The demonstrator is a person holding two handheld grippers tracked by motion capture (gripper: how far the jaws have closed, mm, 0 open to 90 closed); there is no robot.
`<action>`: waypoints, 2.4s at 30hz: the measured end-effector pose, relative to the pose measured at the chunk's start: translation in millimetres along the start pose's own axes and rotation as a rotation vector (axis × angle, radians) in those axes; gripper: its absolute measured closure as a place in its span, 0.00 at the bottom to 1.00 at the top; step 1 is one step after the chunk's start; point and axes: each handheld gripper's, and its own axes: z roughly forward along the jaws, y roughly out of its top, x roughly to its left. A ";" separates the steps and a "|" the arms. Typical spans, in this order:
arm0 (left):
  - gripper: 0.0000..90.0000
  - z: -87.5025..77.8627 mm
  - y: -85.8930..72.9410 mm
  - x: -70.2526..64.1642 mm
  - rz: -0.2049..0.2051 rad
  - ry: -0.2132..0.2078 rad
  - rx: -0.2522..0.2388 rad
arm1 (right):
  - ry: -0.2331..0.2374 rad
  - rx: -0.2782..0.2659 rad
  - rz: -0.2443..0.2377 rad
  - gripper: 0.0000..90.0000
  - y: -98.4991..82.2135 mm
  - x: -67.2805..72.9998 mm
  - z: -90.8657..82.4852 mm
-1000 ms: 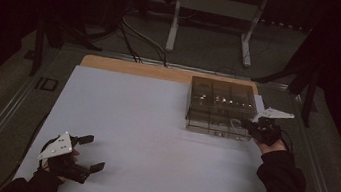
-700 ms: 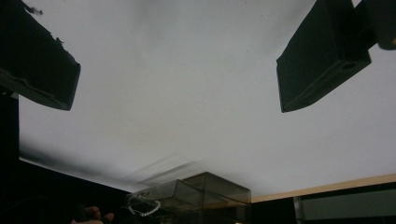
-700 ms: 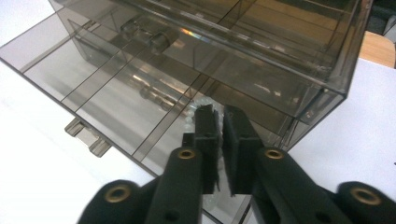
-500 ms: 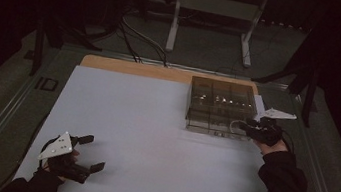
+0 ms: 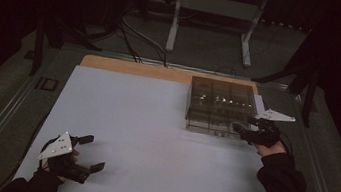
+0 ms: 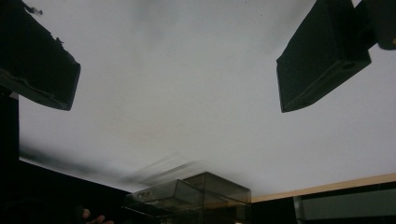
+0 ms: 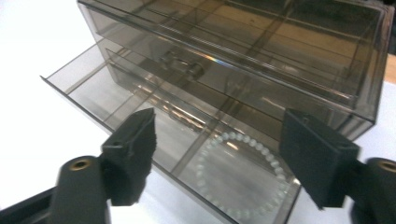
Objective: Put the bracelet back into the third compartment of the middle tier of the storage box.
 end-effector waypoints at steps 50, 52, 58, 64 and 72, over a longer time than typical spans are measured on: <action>0.01 -0.7 0.0 -0.3 -0.001 -0.006 0.000 | -0.067 -0.002 0.103 0.17 -53.1 69.6 0.0; 0.01 -1.0 -0.1 -0.4 -0.002 -0.005 -0.001 | -0.068 0.008 0.113 0.17 -56.4 71.0 1.4; 0.01 -0.9 -0.2 -0.4 -0.003 -0.006 0.000 | -0.067 0.014 0.113 0.17 -60.2 76.1 3.9; 0.01 -0.8 -0.3 -0.3 -0.004 -0.006 0.000 | -0.075 0.024 0.103 0.16 -63.7 78.6 9.7; 0.01 -0.9 -0.3 -0.5 -0.004 -0.006 0.000 | -0.090 0.003 0.118 0.16 -69.2 74.6 12.1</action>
